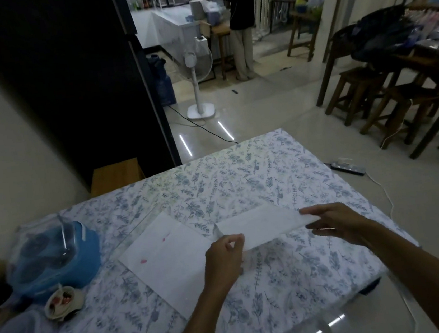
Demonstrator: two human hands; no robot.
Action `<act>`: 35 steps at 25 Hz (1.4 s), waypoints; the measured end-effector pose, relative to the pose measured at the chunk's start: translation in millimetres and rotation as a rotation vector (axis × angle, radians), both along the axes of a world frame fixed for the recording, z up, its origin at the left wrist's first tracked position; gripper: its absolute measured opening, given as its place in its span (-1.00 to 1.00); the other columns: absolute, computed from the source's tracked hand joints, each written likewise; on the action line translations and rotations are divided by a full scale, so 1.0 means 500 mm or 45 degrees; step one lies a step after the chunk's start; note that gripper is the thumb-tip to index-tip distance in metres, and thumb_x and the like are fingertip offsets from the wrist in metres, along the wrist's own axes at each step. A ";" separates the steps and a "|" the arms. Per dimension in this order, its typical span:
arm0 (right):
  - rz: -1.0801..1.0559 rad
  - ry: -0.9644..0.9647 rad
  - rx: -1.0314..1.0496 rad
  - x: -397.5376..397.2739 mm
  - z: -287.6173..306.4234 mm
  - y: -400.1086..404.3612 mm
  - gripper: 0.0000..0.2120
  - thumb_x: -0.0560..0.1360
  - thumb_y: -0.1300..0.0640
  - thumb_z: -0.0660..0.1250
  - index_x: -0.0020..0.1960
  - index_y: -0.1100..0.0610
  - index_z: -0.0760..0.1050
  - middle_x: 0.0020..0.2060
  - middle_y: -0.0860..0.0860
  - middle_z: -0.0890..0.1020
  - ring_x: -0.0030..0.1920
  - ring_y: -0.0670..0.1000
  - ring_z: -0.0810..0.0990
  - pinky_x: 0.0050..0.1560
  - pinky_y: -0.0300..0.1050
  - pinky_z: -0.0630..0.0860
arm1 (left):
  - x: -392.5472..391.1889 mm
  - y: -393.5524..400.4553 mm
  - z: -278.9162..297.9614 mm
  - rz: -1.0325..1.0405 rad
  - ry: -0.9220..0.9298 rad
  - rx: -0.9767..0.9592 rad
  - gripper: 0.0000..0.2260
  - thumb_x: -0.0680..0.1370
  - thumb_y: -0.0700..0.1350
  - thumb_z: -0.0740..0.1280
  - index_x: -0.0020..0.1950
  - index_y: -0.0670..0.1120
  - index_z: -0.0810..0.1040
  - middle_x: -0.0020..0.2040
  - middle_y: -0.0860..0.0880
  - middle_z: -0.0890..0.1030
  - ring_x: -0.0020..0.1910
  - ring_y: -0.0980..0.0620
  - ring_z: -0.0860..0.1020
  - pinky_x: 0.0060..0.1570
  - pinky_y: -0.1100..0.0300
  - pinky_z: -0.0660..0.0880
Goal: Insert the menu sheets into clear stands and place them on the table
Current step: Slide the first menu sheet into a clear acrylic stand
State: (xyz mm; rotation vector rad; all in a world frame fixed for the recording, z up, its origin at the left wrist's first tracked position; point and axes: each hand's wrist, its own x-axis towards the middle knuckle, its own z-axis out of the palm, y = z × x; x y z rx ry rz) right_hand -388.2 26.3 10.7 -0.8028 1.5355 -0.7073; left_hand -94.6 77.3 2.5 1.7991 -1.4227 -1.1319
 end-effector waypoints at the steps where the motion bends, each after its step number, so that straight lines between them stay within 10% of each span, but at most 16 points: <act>1: 0.032 0.016 -0.017 -0.004 0.012 -0.008 -0.74 0.52 0.39 0.32 0.08 0.16 0.69 0.08 0.11 0.68 0.07 0.16 0.68 0.09 0.04 0.63 | -0.001 -0.006 0.011 0.008 0.022 -0.029 -0.72 0.60 0.18 0.27 -0.11 0.03 0.64 -0.23 0.10 0.61 -0.28 0.18 0.54 -0.36 0.41 0.38; 8: 0.139 0.183 -0.276 0.021 0.046 -0.140 -0.87 0.50 0.13 0.43 0.04 0.07 0.69 0.01 0.10 0.72 0.05 0.13 0.67 -0.01 0.00 0.63 | 0.023 -0.115 0.034 0.020 -0.039 -0.269 -0.60 0.43 0.28 0.44 0.05 -0.01 0.67 -0.09 -0.03 0.58 -0.15 0.04 0.58 -0.18 0.28 0.47; 15: 0.420 0.515 -0.408 0.044 -0.025 -0.315 -0.89 0.44 0.07 0.49 -0.06 0.07 0.65 -0.14 0.07 0.71 -0.12 0.25 0.68 -0.21 0.05 0.60 | 0.042 -0.282 -0.014 0.196 -0.321 -0.185 -0.63 0.44 0.17 0.49 -0.37 0.02 0.41 -0.31 -0.01 0.48 -0.35 -0.03 0.49 -0.36 0.12 0.36; 30: 0.651 0.844 -0.491 0.062 -0.133 -0.434 -0.80 0.45 -0.21 0.39 -0.18 -0.11 0.51 -0.17 -0.13 0.65 -0.14 -0.09 0.63 -0.20 -0.06 0.58 | 0.022 -0.385 -0.130 0.314 -0.494 0.115 -0.56 0.41 0.22 0.49 0.14 -0.03 0.65 -0.03 0.00 0.74 -0.11 -0.03 0.70 -0.13 0.09 0.64; 35: 0.654 0.928 -0.443 0.061 -0.136 -0.416 -0.66 0.49 -0.19 0.35 0.11 0.03 0.59 0.00 -0.03 0.70 -0.05 -0.01 0.65 -0.14 -0.07 0.54 | 0.018 -0.348 -0.154 0.295 -0.499 0.210 -0.57 0.43 0.14 0.50 0.20 -0.06 0.57 -0.11 -0.09 0.70 -0.11 -0.11 0.68 -0.08 0.01 0.64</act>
